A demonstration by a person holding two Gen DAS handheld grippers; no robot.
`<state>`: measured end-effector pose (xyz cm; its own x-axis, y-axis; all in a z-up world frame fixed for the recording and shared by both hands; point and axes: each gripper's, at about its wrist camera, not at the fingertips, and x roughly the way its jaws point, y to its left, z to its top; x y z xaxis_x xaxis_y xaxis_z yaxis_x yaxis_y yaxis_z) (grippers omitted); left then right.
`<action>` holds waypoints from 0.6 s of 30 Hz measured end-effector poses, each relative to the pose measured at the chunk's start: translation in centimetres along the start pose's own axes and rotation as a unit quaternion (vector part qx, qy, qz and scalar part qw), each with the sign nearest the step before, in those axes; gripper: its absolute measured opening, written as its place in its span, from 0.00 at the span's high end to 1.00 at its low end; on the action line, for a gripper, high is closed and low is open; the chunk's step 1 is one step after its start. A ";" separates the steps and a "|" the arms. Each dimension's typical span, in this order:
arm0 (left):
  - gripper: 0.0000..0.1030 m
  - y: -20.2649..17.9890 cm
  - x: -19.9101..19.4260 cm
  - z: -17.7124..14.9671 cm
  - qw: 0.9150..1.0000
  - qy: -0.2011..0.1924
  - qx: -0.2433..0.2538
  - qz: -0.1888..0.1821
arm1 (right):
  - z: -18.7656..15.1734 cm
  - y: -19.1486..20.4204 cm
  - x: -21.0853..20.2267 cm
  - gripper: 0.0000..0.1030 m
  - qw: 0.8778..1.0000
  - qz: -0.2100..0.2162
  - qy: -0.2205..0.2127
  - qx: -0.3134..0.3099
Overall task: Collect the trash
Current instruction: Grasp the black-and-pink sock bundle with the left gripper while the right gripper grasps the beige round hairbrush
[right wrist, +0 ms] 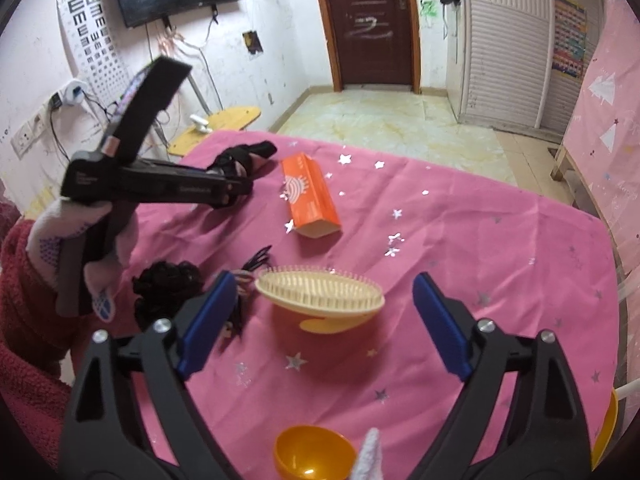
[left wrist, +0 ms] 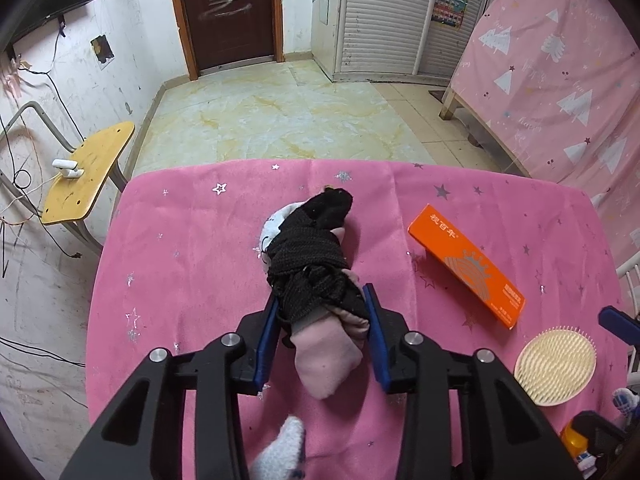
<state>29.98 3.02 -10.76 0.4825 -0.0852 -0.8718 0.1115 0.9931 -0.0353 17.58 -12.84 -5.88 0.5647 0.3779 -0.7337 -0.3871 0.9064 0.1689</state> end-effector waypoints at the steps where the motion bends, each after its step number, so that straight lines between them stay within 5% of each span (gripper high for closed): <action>1: 0.71 0.0 -0.1 -0.1 1.000 -0.001 0.000 0.000 | 0.2 0.3 0.4 0.16 1.000 -0.002 0.007 -0.005; 11: 0.72 0.6 -0.3 -0.2 1.000 -0.006 -0.005 -0.009 | 0.5 0.1 2.8 0.16 0.999 -0.013 0.050 -0.004; 14: 0.72 0.8 -0.3 -0.4 1.000 -0.007 -0.007 -0.010 | 0.3 -0.3 3.0 0.28 0.999 -0.005 0.052 0.003; 18: 0.72 0.9 -0.6 -0.5 1.000 -0.010 -0.006 -0.010 | 0.2 -0.4 2.6 0.28 0.999 -0.004 0.042 0.005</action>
<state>29.38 4.00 -10.54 0.4980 -0.1070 -0.8605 0.1106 0.9921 -0.0593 19.40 -12.19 -7.71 0.5049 0.3542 -0.7872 -0.3749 0.9114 0.1697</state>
